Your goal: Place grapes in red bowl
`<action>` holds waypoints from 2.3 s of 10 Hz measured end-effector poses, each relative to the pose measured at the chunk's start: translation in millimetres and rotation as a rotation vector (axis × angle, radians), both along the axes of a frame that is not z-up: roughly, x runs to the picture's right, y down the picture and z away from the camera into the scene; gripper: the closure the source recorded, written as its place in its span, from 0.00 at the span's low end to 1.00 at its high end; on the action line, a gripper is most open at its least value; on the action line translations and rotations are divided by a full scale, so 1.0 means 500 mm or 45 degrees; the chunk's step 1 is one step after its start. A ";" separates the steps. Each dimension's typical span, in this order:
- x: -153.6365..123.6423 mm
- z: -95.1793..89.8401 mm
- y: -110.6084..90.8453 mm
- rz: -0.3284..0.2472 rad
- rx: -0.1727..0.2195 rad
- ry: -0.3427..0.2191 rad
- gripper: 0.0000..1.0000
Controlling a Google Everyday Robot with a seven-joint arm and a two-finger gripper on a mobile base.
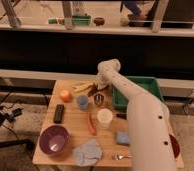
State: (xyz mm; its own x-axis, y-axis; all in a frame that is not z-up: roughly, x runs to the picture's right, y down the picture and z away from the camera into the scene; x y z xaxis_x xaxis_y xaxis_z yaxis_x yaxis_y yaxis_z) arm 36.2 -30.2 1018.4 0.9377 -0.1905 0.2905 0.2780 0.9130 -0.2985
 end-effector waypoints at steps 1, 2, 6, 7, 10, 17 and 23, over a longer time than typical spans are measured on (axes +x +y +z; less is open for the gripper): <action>0.002 -0.002 0.000 -0.001 0.001 0.001 0.85; 0.006 -0.012 0.001 0.013 0.008 -0.002 0.85; 0.018 -0.137 -0.061 0.097 0.116 -0.043 0.85; 0.025 -0.185 -0.088 0.120 0.159 -0.058 0.85; 0.027 -0.290 -0.141 0.181 0.277 -0.112 0.85; 0.177 -0.500 -0.140 0.322 0.368 -0.080 0.85; 0.285 -0.618 -0.025 0.262 0.187 0.080 0.85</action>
State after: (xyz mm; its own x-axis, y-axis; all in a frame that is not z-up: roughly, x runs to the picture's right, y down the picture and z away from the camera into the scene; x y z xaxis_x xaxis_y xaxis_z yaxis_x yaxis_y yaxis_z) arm 178.5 -42.8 709.3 0.9764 -0.0296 0.2140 0.0669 0.9833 -0.1695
